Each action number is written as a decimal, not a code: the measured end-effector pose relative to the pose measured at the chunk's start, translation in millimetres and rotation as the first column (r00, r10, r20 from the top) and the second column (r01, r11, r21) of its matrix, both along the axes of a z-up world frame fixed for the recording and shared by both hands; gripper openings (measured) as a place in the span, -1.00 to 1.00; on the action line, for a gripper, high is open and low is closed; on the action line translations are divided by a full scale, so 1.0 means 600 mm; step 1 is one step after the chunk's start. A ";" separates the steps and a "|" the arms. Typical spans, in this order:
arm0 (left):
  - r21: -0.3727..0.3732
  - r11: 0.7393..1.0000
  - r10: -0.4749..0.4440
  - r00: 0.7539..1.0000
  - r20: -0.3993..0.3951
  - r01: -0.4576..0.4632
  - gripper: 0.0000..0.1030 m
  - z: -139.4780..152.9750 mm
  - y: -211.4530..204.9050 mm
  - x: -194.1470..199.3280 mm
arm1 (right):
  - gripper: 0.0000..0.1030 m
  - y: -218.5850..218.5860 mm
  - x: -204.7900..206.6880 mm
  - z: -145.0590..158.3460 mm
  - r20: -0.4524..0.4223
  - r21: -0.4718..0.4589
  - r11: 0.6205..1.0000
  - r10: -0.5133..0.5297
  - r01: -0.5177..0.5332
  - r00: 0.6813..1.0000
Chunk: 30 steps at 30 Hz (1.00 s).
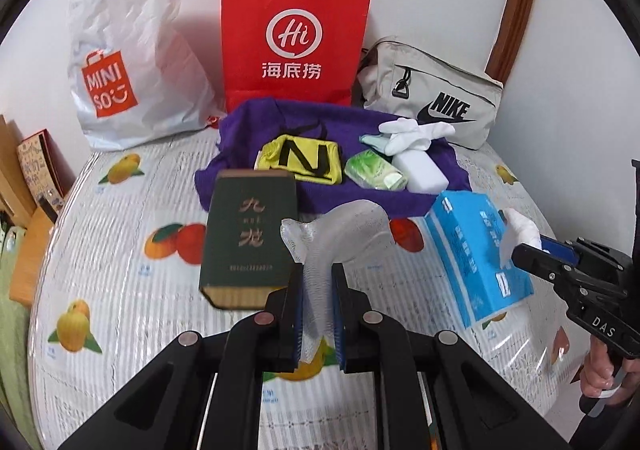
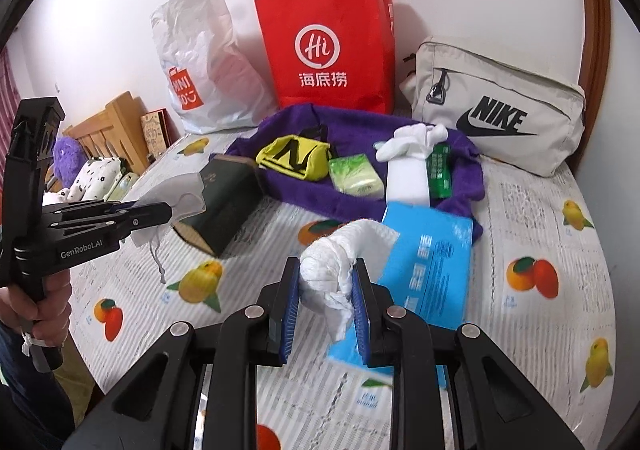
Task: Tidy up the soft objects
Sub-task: 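Carry the plastic bag and crumpled tissue toward the purple towel with both grippers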
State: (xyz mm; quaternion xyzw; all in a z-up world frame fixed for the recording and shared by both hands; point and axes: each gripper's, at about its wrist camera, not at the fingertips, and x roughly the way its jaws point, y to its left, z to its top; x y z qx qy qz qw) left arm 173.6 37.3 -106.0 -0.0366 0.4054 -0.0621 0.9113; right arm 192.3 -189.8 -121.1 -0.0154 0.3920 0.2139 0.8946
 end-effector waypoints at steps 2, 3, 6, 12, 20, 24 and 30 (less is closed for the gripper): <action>0.001 1.000 0.000 1.000 0.001 0.000 -0.77 0.005 0.000 0.010 | -0.53 0.000 0.017 0.004 -0.003 0.006 1.000 0.000 0.000 1.000; 0.002 1.000 0.001 1.000 0.002 -0.001 -0.77 0.008 0.001 0.016 | -0.53 0.000 0.022 0.004 -0.005 0.013 1.000 -0.003 0.003 1.000; -0.001 1.000 0.011 1.000 -0.001 -0.011 -0.77 0.013 0.006 0.031 | -0.53 0.001 0.050 0.005 -0.040 0.042 0.999 -0.001 0.002 0.999; -0.007 0.999 0.031 1.000 0.001 -0.031 -0.77 0.028 0.021 0.072 | -0.52 0.010 0.100 0.021 -0.031 0.028 1.000 0.000 0.001 1.000; -0.003 0.999 0.041 0.999 -0.013 -0.041 -0.77 0.035 0.038 0.140 | -0.52 0.032 0.172 0.033 -0.019 -0.005 1.000 0.016 -0.017 1.000; 0.000 0.999 0.048 0.999 -0.015 -0.048 -0.77 0.035 0.049 0.174 | -0.52 0.044 0.211 0.025 -0.031 -0.032 0.999 0.020 -0.021 0.999; -0.014 0.998 0.056 0.998 -0.039 -0.056 -0.77 0.032 0.065 0.232 | -0.52 0.055 0.268 0.005 -0.072 -0.050 0.998 0.023 -0.027 0.997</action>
